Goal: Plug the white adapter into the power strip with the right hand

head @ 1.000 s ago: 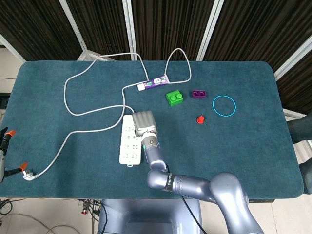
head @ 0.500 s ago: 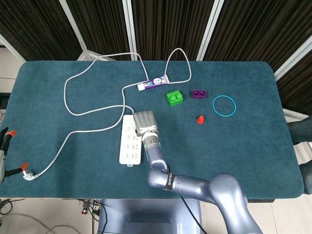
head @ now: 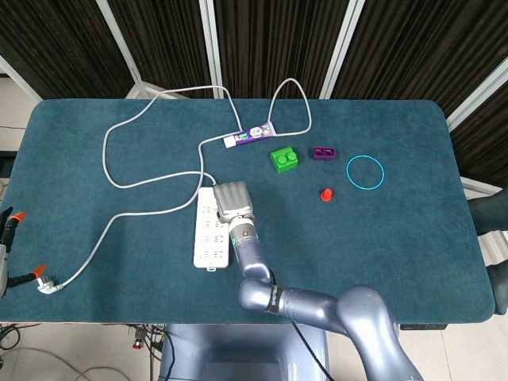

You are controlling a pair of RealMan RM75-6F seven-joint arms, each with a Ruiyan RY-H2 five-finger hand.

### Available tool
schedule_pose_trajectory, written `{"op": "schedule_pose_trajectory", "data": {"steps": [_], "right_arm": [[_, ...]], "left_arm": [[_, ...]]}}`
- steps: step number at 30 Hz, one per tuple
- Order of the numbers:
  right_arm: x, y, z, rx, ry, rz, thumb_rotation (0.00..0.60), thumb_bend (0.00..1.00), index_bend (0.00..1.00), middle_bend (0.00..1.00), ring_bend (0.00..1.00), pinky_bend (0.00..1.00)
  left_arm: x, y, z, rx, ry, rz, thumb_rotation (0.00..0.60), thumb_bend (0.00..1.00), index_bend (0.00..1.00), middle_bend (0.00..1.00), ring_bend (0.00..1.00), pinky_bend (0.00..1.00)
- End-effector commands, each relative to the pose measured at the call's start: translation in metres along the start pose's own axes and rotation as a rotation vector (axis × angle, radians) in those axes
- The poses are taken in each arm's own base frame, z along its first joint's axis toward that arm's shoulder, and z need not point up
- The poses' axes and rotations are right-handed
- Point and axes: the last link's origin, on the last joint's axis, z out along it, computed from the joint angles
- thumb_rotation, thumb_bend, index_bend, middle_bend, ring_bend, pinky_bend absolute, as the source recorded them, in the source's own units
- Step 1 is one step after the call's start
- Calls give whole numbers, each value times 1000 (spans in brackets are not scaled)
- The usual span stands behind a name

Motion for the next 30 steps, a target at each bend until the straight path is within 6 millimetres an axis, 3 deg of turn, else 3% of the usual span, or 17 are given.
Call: {"op": "schedule_pose_trajectory", "data": {"steps": [1, 30], "right_arm": [[-1, -1, 0, 2, 1, -4, 600, 560, 966, 715, 716, 582], [-9, 4, 1, 8, -17, 8, 600, 560, 1000, 773, 765, 624]], "left_arm": [[0, 0, 0, 0, -1, 0, 600, 102, 132, 0, 0, 0], [0, 0, 0, 4, -4, 1, 600, 102, 132, 0, 0, 0]]}}
